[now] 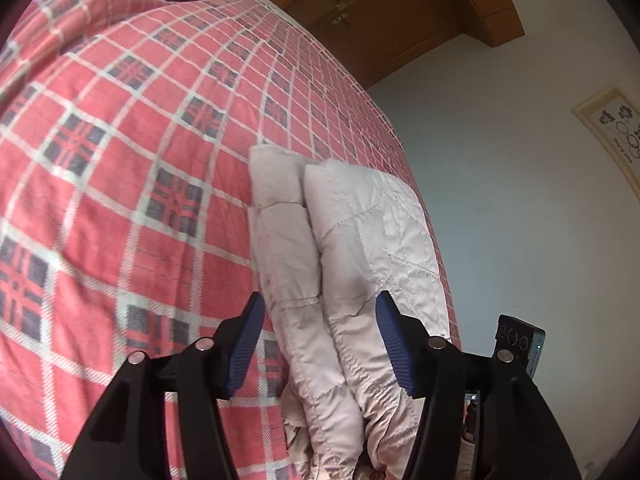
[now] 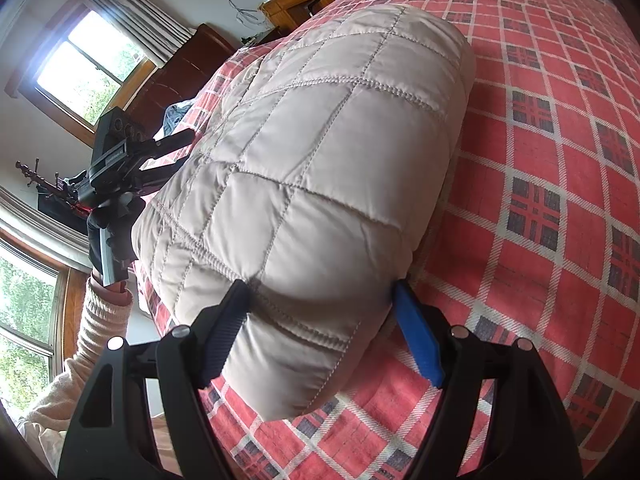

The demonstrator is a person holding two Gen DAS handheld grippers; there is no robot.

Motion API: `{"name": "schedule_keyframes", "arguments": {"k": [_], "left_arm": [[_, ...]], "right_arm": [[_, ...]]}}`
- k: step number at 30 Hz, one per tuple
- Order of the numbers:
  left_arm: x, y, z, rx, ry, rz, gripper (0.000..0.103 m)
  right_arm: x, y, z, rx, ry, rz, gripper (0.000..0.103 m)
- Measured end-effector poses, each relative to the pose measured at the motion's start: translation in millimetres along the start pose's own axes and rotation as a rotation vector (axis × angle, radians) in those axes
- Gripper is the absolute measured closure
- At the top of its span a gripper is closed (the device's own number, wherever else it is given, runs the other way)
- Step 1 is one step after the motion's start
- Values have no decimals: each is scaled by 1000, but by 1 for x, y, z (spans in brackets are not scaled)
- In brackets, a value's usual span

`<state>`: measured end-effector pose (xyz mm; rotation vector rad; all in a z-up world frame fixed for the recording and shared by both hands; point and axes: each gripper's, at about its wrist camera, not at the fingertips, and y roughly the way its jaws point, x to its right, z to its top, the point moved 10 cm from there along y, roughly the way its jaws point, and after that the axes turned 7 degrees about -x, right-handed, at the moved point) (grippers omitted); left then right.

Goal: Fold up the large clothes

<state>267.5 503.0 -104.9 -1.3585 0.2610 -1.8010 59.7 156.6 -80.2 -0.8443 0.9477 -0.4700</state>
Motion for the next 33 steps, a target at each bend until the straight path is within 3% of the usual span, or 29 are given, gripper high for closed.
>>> {"name": "schedule_keyframes", "arguments": {"k": [2,5,9,12,15,17,20,24,29,33], "left_arm": [[9,9,1,-5,38,36,68],[22,17,4,4,106,82,75],[10,31,0,-39,70,84,74],[7,21,1,-30,33,34,66],[7,6,-5,-27,19,25,50],[6,-2,-9,-22,26,39,32],[-3,-4,-7,-25,28,46,31],[-1,7,-3,-60,-6,-86,28],[2,40,-1,-127,51,-41,23],[7,62,-5,-187,57,-106,18]], "right_arm": [[0,0,1,-1,2,-2,29],[3,0,2,1,8,-5,29],[1,0,2,1,6,-1,28],[0,0,2,0,2,-6,28],[0,-3,3,1,5,5,28],[1,-6,2,3,9,18,28],[3,-7,1,6,5,19,28],[2,-7,2,5,3,21,28],[2,-10,5,4,14,43,27],[13,-17,9,16,66,106,27]]}}
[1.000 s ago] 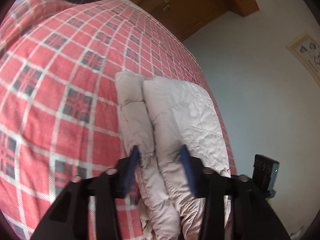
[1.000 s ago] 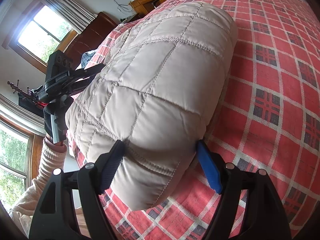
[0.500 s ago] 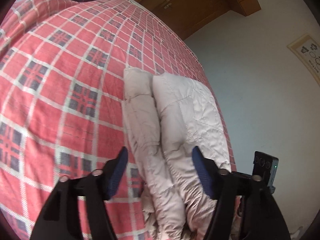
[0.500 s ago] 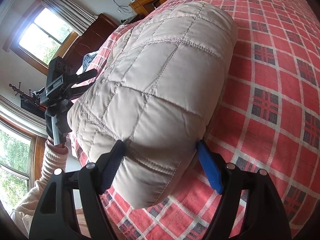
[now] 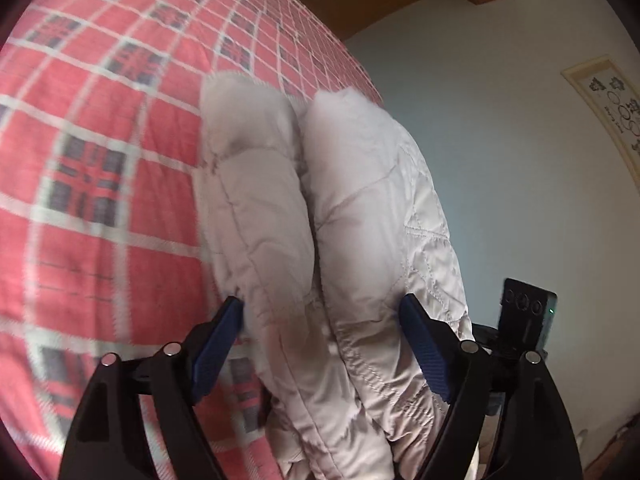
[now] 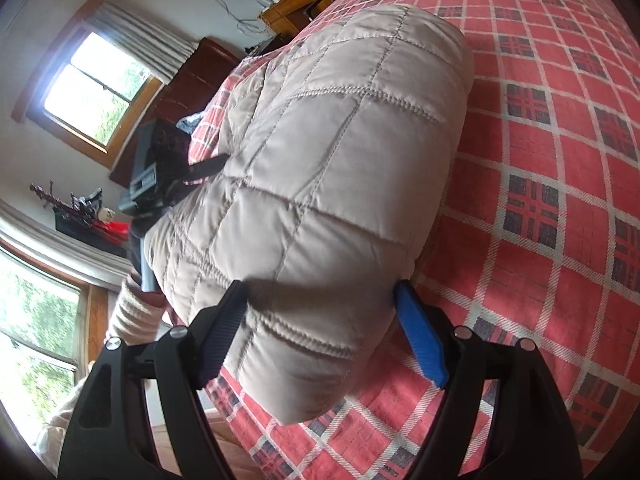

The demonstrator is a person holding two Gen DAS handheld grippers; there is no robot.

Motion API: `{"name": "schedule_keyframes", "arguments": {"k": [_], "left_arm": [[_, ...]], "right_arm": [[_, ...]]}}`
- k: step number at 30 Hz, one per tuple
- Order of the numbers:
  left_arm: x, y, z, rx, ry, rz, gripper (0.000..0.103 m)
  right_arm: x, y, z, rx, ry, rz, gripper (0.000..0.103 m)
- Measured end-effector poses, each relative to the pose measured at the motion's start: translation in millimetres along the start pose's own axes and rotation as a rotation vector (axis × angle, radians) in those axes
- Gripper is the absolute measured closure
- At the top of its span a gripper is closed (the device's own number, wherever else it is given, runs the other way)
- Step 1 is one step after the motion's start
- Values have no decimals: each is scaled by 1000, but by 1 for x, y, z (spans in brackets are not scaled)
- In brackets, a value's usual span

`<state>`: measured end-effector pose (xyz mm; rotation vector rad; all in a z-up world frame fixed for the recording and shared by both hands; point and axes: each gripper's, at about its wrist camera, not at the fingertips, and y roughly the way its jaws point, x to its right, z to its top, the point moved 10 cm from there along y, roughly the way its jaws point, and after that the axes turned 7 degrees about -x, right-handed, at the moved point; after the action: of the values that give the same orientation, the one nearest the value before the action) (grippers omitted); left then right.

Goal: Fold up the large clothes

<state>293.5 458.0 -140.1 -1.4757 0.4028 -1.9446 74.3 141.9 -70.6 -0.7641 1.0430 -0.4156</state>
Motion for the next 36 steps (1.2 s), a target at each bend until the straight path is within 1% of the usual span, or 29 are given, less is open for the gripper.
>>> {"name": "schedule_keyframes", "arguments": {"k": [3,5,8,10,11,14,17,18,19,20,21,23,26,30,32,36], "left_arm": [[3,5,1,-8,15,-42,14],[5,4,1,-3,16,-68,14],[3,3,1,12,6,-96,13],[3,6,0,20,19,-76,11],[4,9,0,18,32,-58,9],[12,21,-2,10,77,7,7],[16,25,0,13,80,16,8],[16,26,-1,11,85,22,9],[17,27,-2,8,88,30,18],[18,28,-2,6,90,28,29],[19,28,-3,4,83,15,34],[27,36,-4,3,81,10,47],[35,38,-3,15,93,-13,56],[60,41,1,29,116,-63,59],[77,47,8,29,131,-93,59],[120,72,23,19,175,-132,59]], "right_arm": [[10,-6,7,13,36,43,27],[15,-8,12,19,53,69,23],[22,-2,18,1,96,130,22],[26,7,22,-21,117,169,20],[27,11,24,-29,124,183,16],[29,23,32,-35,140,213,10],[33,31,37,-34,147,231,10],[34,32,38,-31,147,235,11],[34,31,38,-28,144,234,15],[35,28,37,-17,135,225,24],[35,25,37,-4,123,218,29],[35,20,36,13,104,200,45],[32,9,35,33,77,190,54],[31,-22,36,81,44,174,56],[37,-47,37,116,38,157,56],[51,-90,33,158,43,101,54]]}}
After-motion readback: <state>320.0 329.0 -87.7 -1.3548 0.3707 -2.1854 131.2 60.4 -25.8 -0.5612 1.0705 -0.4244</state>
